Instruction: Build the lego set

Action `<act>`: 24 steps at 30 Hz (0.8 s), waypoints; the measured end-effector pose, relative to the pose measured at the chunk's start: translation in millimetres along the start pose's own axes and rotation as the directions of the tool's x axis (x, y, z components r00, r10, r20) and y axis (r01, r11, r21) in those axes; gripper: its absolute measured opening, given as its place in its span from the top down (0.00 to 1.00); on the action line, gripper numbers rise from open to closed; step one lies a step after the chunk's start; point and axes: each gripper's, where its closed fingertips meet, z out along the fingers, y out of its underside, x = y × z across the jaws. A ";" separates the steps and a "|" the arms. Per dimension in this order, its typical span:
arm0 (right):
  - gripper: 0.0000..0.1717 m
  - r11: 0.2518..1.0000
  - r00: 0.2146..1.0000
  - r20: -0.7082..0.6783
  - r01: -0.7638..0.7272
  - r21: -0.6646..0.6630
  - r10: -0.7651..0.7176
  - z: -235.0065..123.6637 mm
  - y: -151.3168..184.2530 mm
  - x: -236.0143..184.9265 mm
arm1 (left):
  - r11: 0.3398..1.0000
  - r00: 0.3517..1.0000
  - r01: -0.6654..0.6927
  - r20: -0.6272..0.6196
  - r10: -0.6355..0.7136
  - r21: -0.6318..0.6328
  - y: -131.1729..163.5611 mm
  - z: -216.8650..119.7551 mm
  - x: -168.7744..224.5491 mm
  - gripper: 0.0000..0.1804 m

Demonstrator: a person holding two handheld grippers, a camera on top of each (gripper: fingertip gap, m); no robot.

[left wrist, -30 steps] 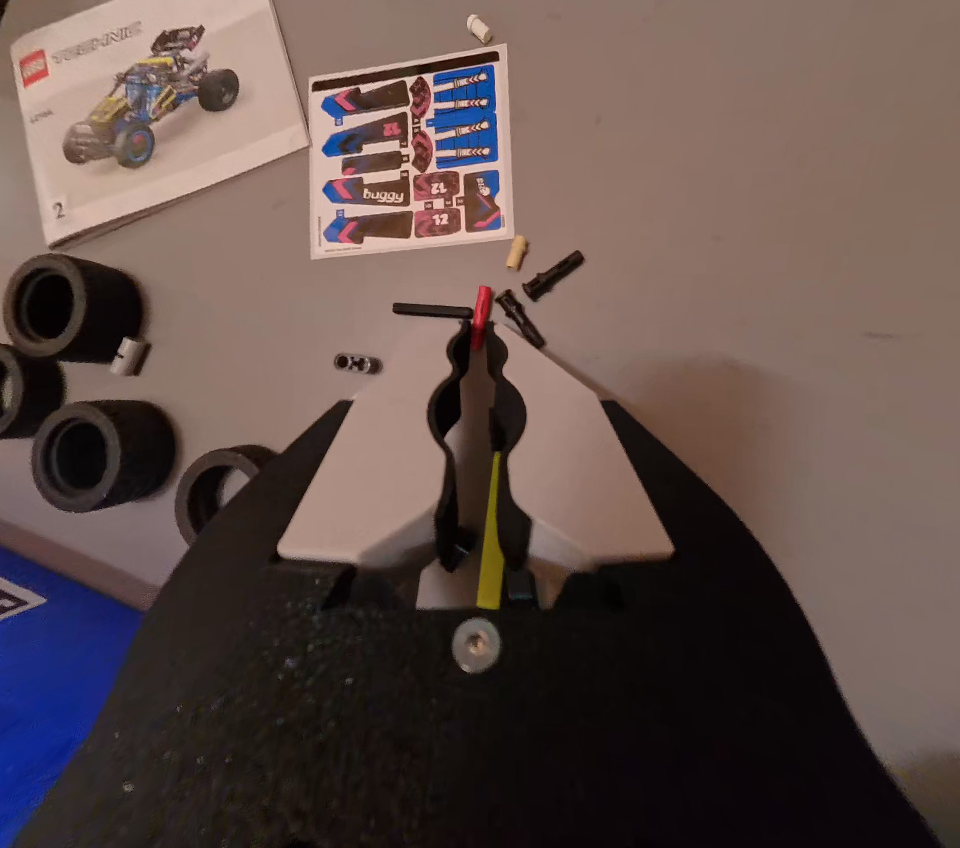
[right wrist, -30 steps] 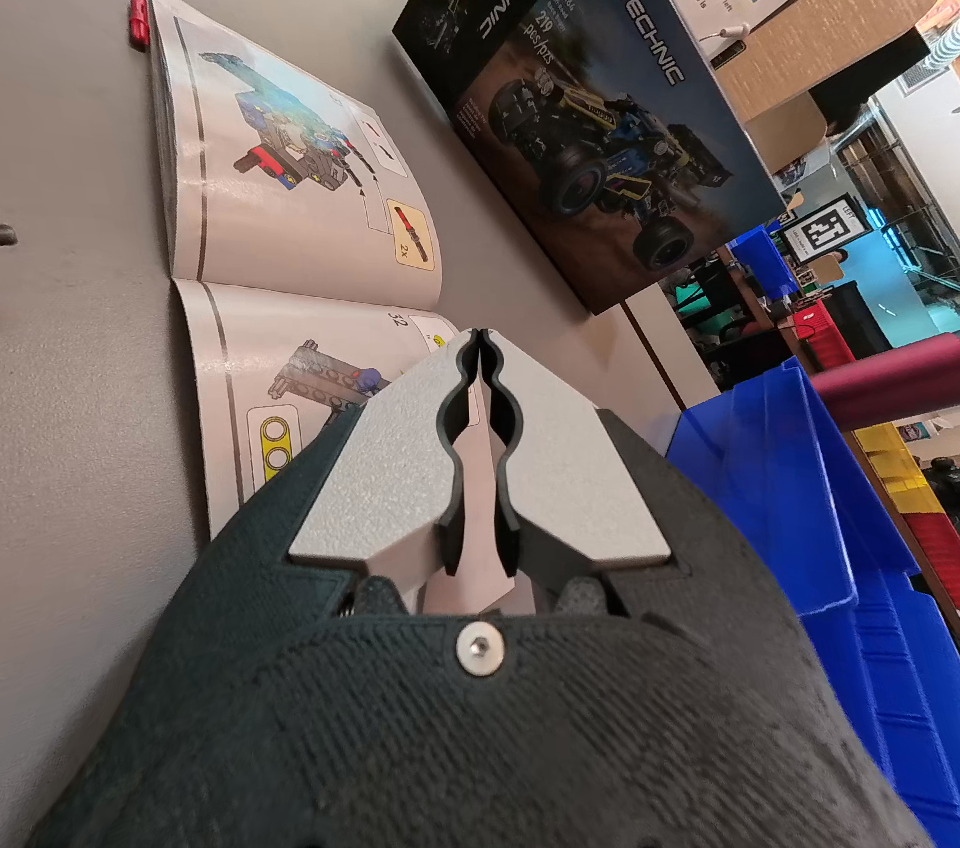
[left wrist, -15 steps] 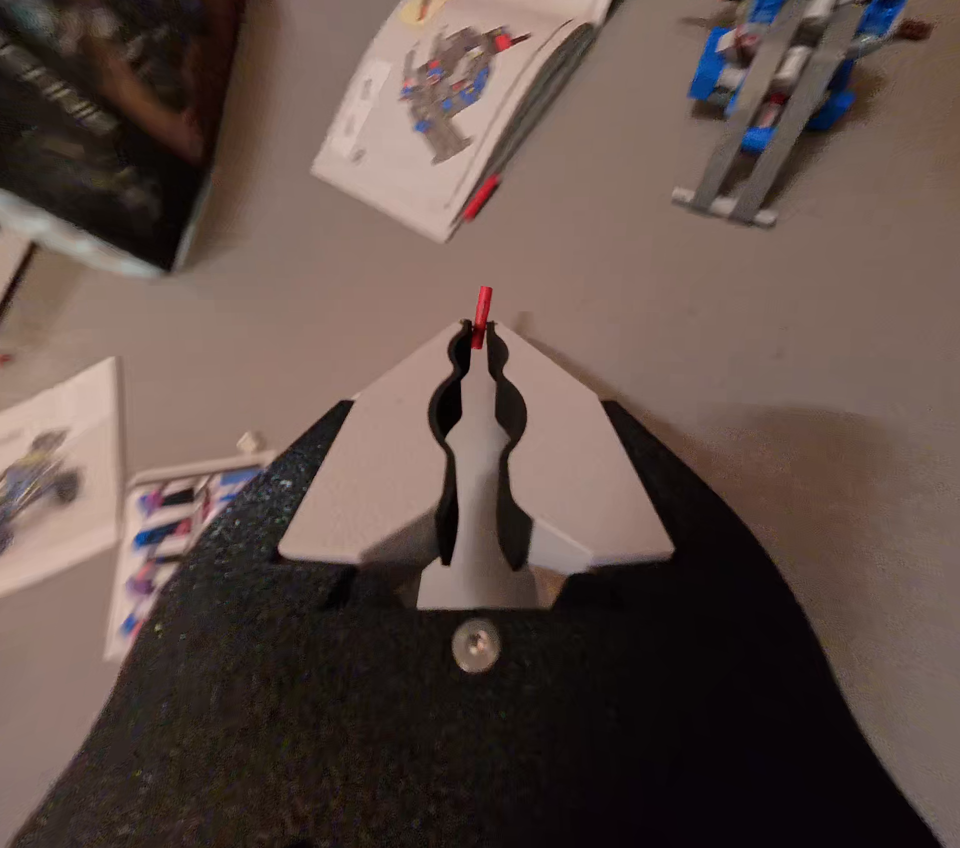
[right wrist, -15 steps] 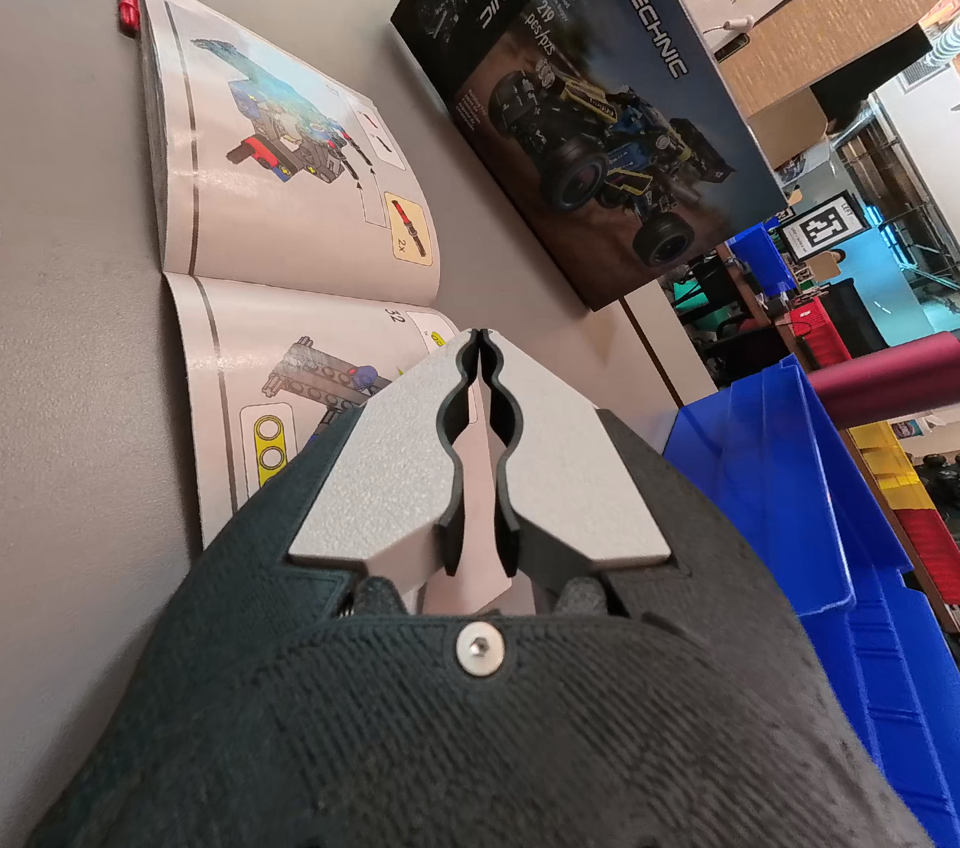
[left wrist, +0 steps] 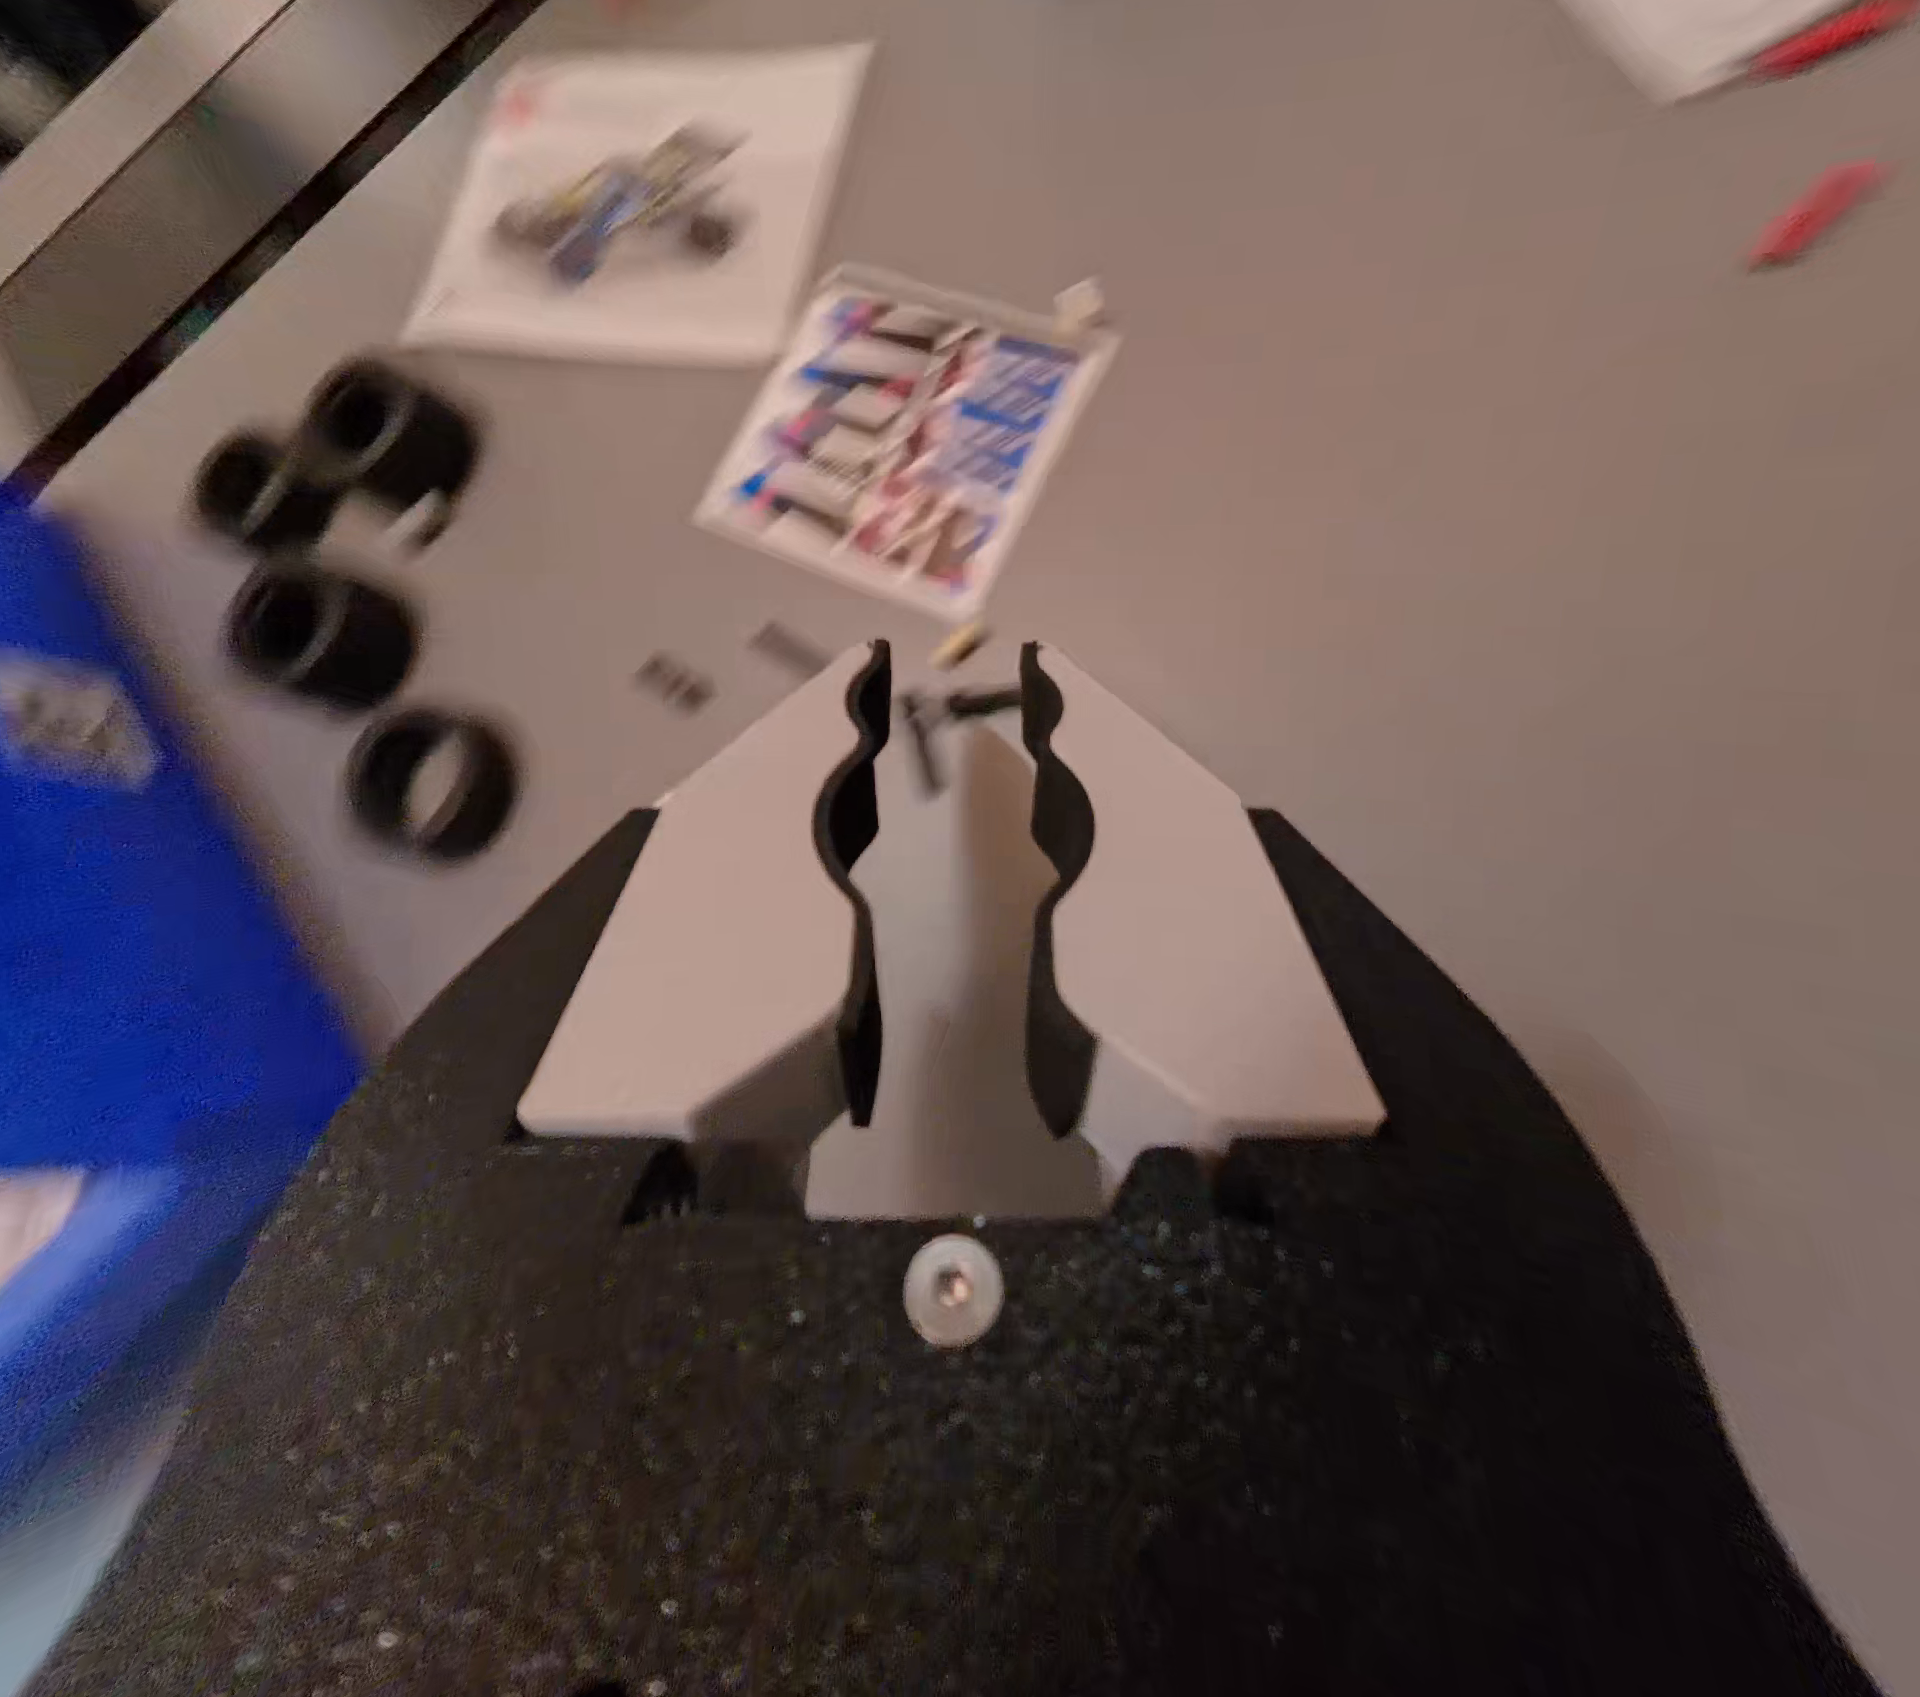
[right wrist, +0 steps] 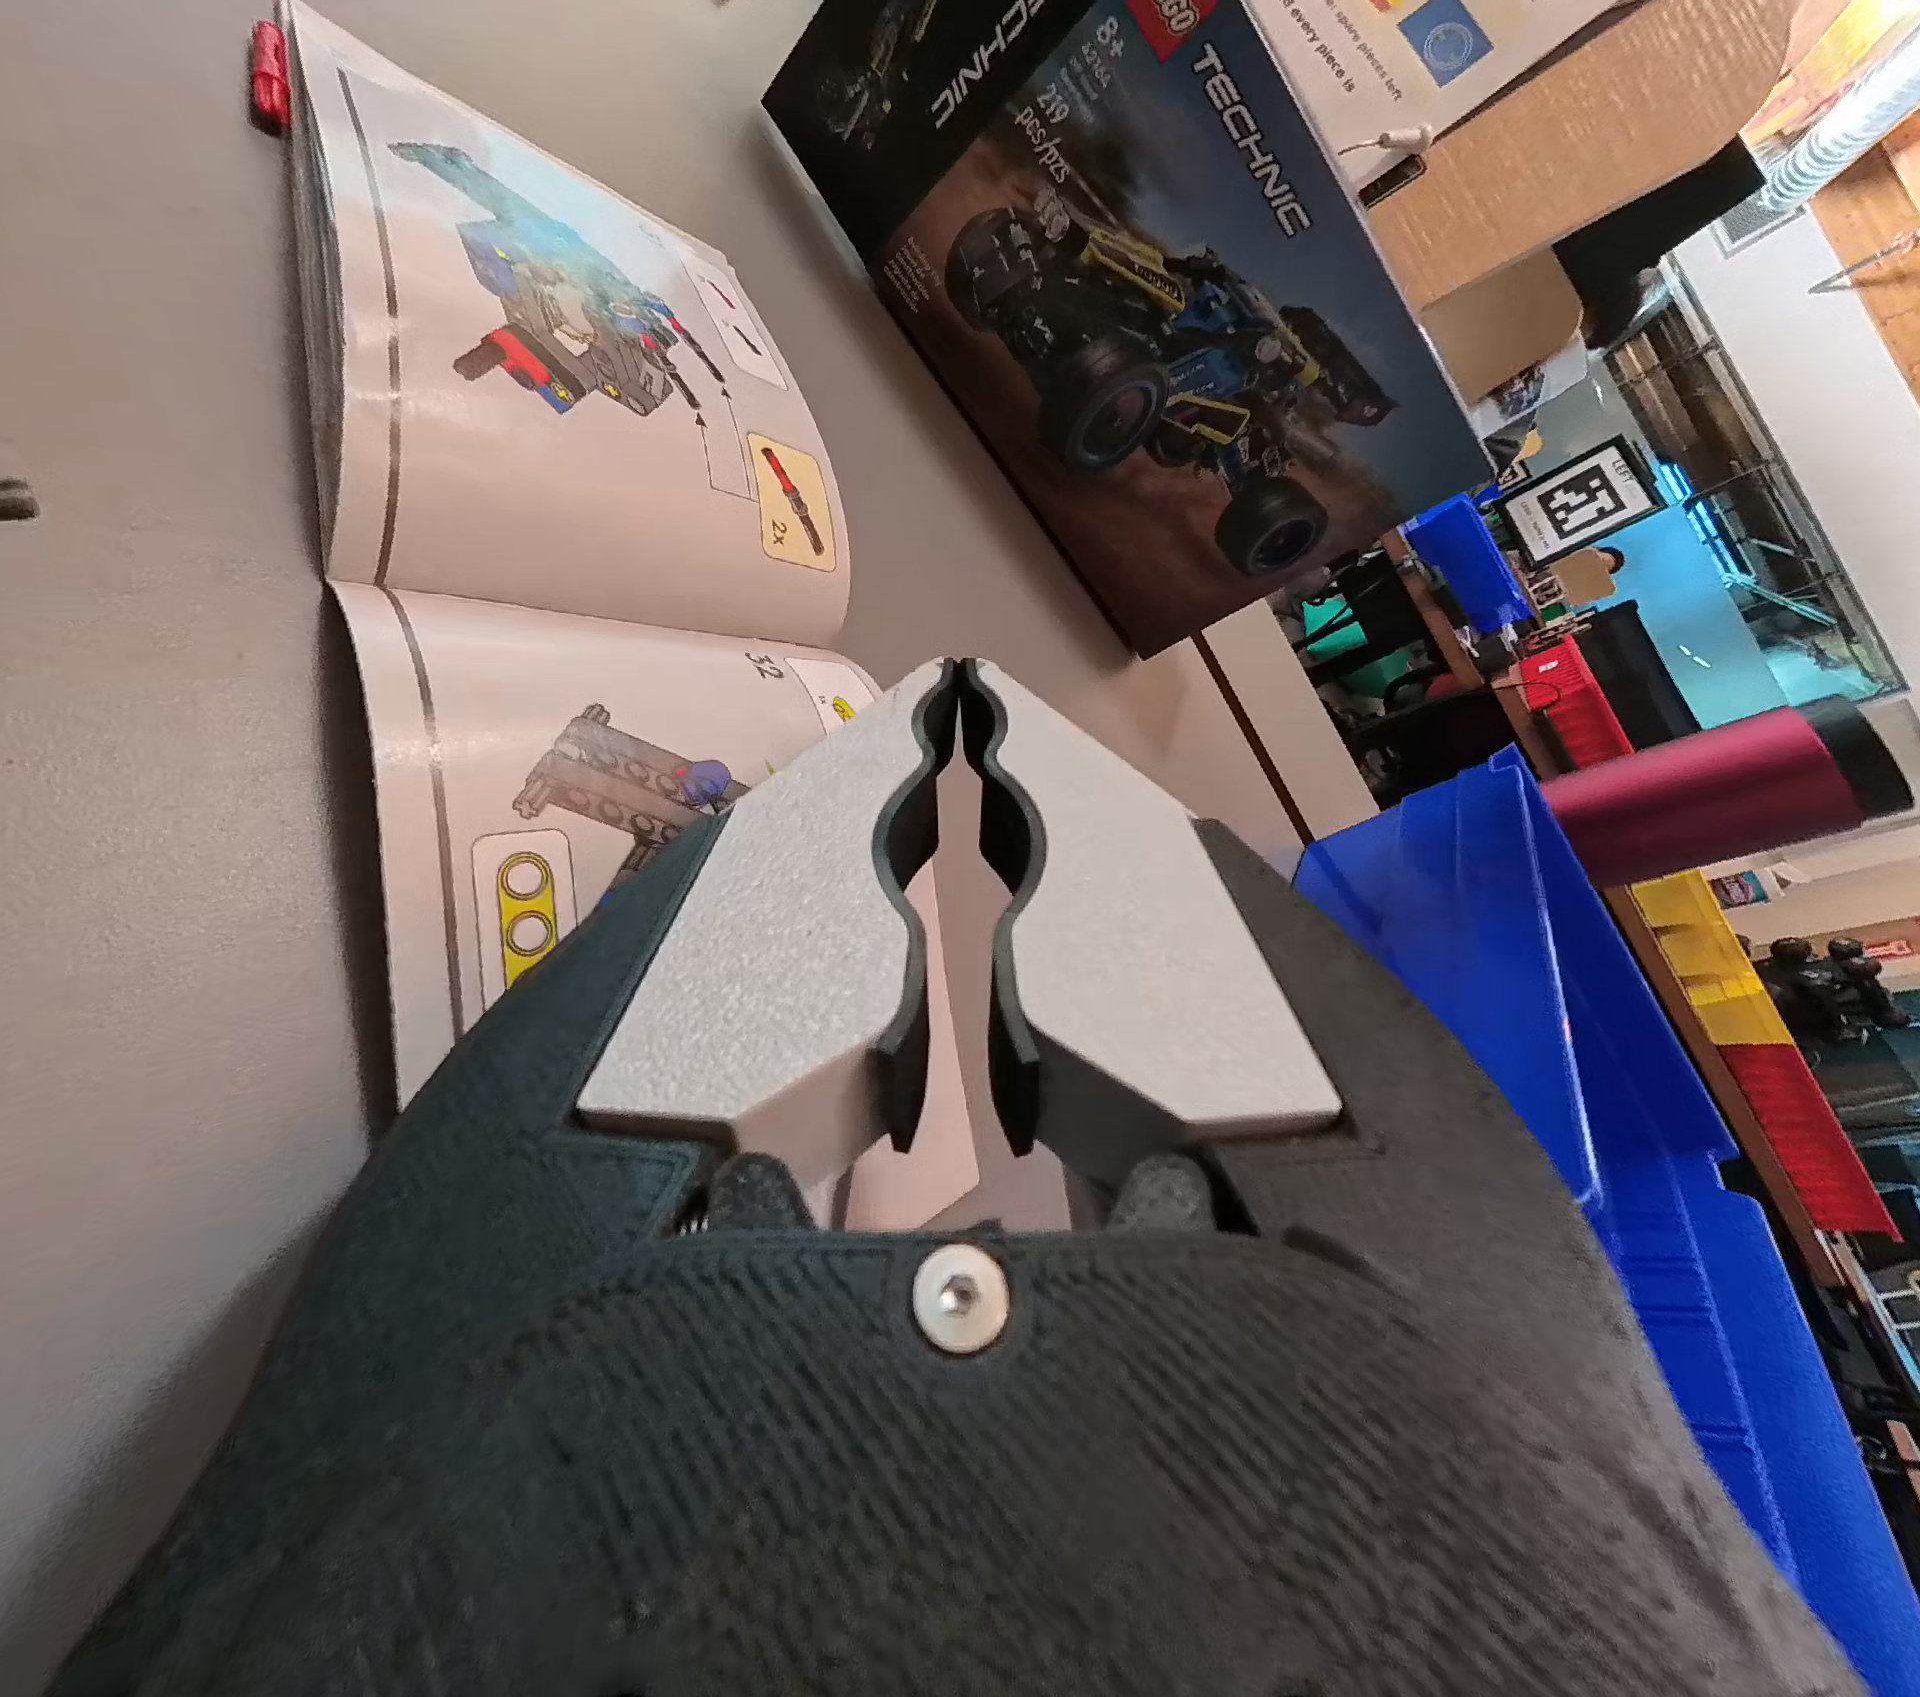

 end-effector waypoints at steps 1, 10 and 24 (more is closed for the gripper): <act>1.00 1.000 1.000 0.002 0.006 0.002 -0.006 0.3 -0.9 -0.7 | 0.998 0.997 0.058 0.056 -0.057 -0.026 12.4 -4.6 -16.1 0.88; 1.00 1.000 1.000 0.008 -0.004 -0.007 0.004 2.2 3.2 -3.2 | 0.984 0.987 0.161 -0.001 -0.162 -0.081 31.1 9.4 -7.2 0.89; 1.00 1.000 1.000 0.002 -0.010 -0.007 0.010 2.2 4.4 -1.2 | 0.996 0.998 0.021 -0.056 -0.026 -0.086 8.0 28.4 35.0 0.98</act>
